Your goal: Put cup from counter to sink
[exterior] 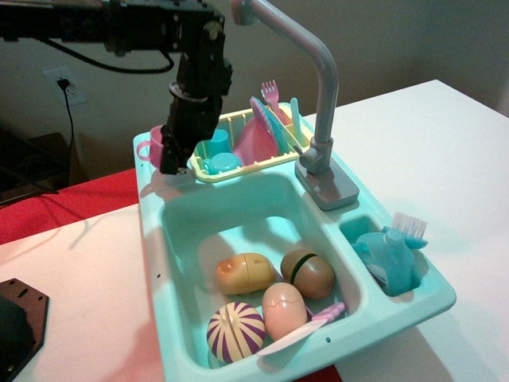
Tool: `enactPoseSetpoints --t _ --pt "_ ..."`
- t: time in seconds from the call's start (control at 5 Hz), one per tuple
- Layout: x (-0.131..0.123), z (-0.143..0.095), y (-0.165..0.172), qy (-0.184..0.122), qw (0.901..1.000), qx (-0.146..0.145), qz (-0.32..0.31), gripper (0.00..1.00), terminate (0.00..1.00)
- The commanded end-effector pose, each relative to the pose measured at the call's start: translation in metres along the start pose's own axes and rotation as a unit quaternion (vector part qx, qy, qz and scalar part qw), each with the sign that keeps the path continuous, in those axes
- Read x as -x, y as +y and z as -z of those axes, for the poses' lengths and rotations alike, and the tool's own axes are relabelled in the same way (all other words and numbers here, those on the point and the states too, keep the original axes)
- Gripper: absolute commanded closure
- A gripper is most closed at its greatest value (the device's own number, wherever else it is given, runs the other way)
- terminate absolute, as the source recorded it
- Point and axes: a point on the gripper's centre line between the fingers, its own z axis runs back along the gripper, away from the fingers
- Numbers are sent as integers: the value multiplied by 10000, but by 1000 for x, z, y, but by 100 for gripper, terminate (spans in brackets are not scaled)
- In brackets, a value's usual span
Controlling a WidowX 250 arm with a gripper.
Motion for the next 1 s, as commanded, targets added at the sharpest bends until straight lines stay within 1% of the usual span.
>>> enactPoseSetpoints --t 0.0,0.2,0.4,0.6,0.8 --pt "-20 -42 -18 -478 9985 -210 174 100 0" --pt "-36 -61 -42 -638 9971 -186 368 100 0" --pt "-51 -71 -78 -663 9956 -114 659 100 0" --pt "-56 -64 -119 -524 9932 -184 1024 100 0" --pt "-56 -47 -128 -413 9937 -120 1031 100 0"
